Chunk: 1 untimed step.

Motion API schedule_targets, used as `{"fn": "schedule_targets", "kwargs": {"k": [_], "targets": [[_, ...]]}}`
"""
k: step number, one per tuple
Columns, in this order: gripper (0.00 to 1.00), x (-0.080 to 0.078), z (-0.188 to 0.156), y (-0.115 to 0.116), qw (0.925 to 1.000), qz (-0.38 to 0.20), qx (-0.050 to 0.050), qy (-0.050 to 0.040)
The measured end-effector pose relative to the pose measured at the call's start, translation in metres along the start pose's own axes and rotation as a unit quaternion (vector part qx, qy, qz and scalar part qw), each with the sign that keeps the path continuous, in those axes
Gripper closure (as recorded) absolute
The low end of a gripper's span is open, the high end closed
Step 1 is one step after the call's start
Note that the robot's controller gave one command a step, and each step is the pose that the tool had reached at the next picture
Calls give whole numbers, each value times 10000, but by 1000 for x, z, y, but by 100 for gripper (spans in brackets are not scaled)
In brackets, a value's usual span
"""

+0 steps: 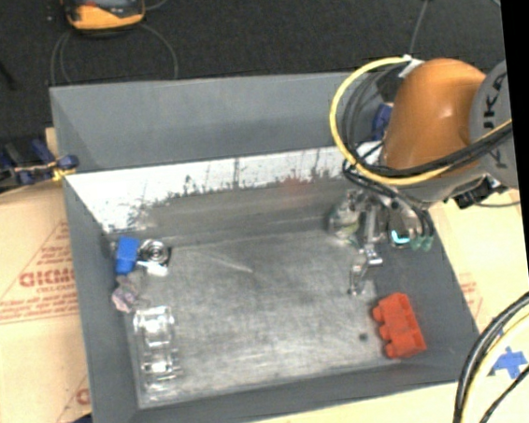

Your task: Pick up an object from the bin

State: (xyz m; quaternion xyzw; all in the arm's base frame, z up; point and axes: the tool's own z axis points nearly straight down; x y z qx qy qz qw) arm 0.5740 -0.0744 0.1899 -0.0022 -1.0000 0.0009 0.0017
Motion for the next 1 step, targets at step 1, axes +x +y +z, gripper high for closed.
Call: {"fn": "schedule_targets", "kwargs": {"k": [1], "targets": [[0,90,63,-34,9903,-1387,1,-4]]}}
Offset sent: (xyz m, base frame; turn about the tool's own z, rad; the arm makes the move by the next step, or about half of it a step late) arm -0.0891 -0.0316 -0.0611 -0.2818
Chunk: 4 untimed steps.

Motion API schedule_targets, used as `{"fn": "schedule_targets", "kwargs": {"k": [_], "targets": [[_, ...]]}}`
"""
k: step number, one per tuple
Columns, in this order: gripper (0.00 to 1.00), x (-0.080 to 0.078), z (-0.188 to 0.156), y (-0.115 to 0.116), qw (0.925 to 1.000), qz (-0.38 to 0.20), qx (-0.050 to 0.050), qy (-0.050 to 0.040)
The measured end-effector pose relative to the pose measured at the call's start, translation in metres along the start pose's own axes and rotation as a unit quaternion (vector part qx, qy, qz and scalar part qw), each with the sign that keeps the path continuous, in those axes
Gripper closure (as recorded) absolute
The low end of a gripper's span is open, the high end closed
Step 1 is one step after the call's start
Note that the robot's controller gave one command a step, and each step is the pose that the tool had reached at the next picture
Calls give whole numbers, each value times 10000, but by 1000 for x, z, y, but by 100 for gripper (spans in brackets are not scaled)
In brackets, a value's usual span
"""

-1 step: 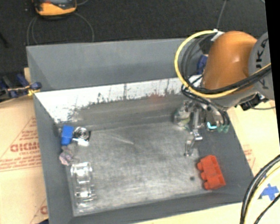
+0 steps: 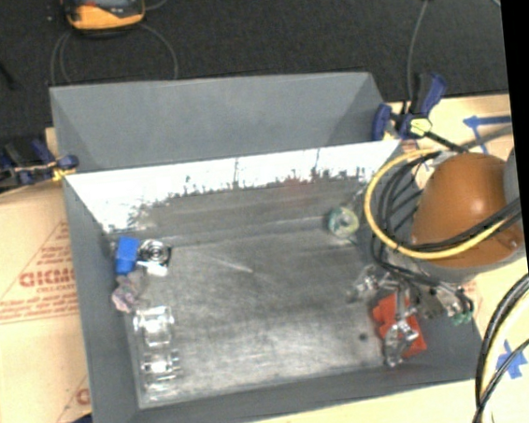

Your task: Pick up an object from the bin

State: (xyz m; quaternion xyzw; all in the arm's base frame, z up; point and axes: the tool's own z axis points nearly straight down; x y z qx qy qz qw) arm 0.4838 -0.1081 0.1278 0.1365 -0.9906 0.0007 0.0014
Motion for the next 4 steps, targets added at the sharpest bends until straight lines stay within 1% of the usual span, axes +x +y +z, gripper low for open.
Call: {"fn": "schedule_targets", "kwargs": {"k": [1,2,3,4], "targets": [[0,9,51,-35,9935,-1131,-53,-145],[0,3,20,-42,9945,-1042,12,-54],[0,-13,54,-47,9848,-1733,-110,-31],[100,-14,53,-48,9845,-1749,-87,-58]]}}
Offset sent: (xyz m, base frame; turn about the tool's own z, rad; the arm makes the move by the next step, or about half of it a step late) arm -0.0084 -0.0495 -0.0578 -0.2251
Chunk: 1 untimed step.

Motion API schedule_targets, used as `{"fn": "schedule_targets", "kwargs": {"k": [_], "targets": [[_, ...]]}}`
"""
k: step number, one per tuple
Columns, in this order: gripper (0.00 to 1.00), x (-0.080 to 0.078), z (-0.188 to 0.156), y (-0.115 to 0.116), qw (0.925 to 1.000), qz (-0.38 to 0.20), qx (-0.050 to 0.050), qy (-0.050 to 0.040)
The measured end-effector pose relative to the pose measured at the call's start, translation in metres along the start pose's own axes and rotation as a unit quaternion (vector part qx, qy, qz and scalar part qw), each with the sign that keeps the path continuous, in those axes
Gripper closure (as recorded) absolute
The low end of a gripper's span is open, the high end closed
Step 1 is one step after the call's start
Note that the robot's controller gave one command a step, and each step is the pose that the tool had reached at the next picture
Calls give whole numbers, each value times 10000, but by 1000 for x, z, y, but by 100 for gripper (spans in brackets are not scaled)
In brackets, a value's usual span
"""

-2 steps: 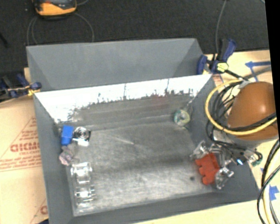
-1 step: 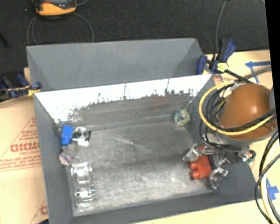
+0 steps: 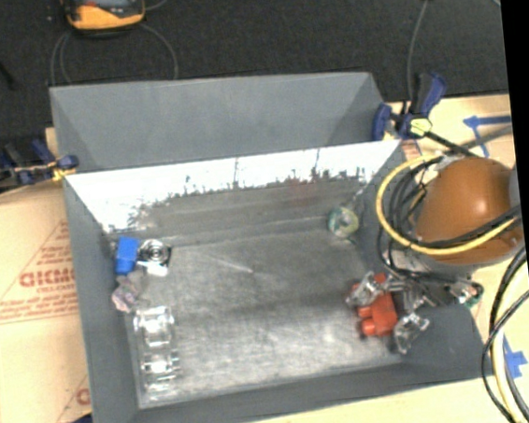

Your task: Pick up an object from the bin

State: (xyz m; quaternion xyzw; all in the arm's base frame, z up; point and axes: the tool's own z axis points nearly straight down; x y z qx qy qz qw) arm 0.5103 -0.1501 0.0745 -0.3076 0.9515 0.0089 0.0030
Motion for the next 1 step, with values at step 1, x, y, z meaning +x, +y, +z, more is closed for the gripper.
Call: {"fn": "schedule_targets", "kwargs": {"k": [1], "targets": [[100,-19,-229,-6,9959,-895,122,28]]}}
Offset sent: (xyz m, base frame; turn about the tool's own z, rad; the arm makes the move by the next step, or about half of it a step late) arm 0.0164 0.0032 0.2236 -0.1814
